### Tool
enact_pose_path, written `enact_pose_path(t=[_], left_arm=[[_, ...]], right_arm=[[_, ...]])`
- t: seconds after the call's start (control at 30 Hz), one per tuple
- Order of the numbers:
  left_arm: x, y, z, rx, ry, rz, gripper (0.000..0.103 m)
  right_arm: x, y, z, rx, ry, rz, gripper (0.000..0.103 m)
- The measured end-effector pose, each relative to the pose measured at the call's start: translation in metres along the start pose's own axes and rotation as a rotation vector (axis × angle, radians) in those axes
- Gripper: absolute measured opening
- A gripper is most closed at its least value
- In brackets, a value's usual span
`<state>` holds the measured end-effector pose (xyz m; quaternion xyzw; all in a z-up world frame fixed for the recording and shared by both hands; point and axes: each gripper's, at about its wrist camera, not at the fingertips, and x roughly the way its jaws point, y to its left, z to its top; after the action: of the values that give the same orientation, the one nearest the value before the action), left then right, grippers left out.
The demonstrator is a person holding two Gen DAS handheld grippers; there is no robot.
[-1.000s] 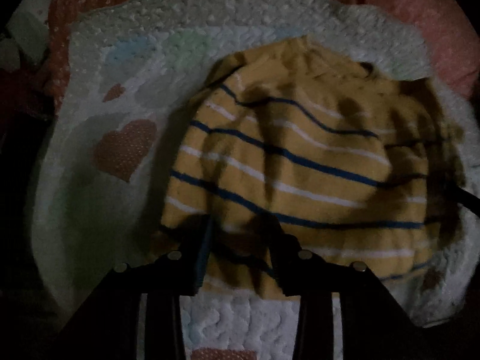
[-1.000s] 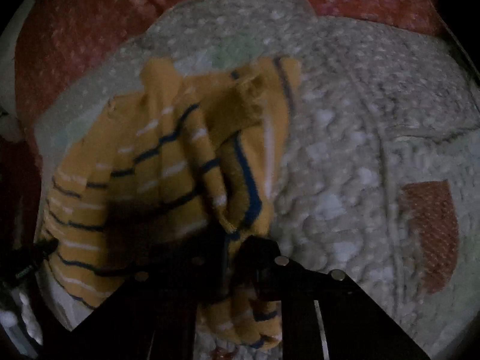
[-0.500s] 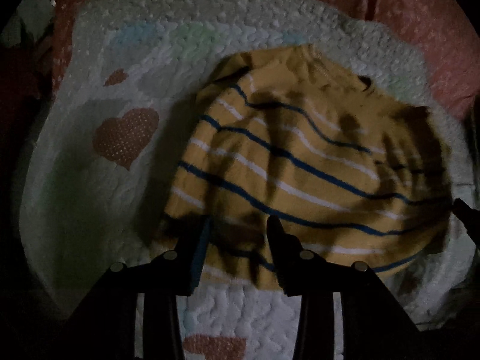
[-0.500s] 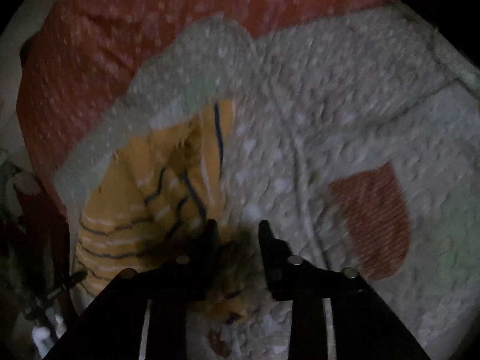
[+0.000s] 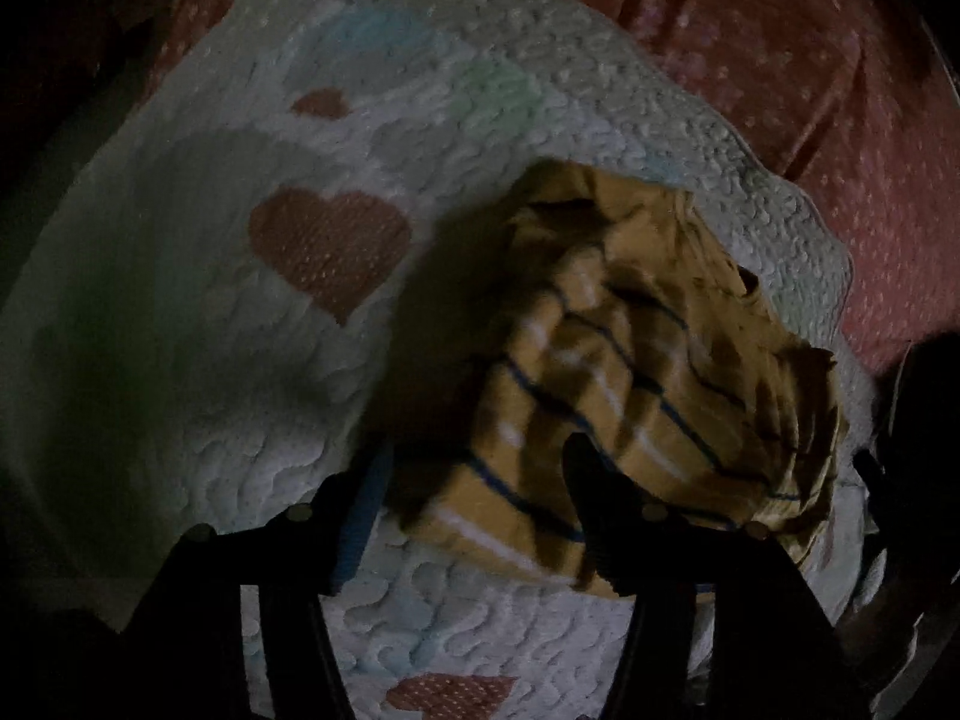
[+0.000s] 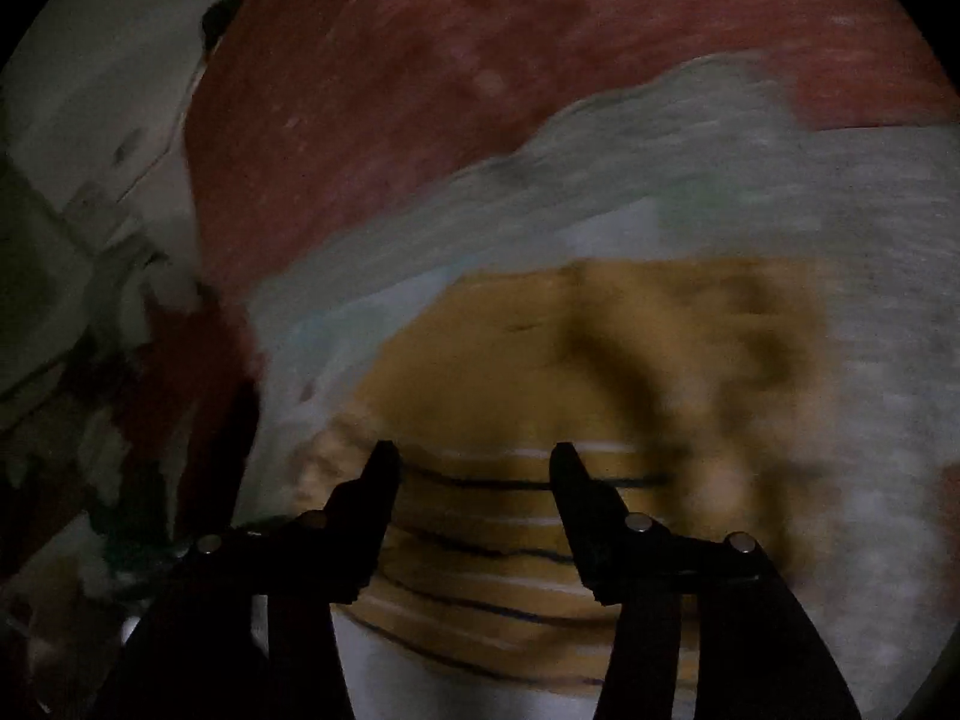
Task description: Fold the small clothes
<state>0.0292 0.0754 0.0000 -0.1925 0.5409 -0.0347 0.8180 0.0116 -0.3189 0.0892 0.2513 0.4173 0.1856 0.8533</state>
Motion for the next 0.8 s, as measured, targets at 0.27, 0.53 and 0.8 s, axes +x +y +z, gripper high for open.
enact_pose_path(t=[0.27,0.53,0.8], left_arm=[[0.02,0.013,-0.003,-0.052,-0.013,-0.165,0.086],[0.025,0.015,-0.004,-0.067,0.001,-0.293,0.084],[0.029,0.011,0.001,-0.087,0.044,-0.333,0.07]], right_arm=[[0.154,0.095,0.041,-0.05,0.297,-0.027,0.067],[0.271,0.152,0.051,-0.224,0.572,-0.291,0.081],[0.34,0.191,0.011,-0.53,0.812,-0.6,0.088]])
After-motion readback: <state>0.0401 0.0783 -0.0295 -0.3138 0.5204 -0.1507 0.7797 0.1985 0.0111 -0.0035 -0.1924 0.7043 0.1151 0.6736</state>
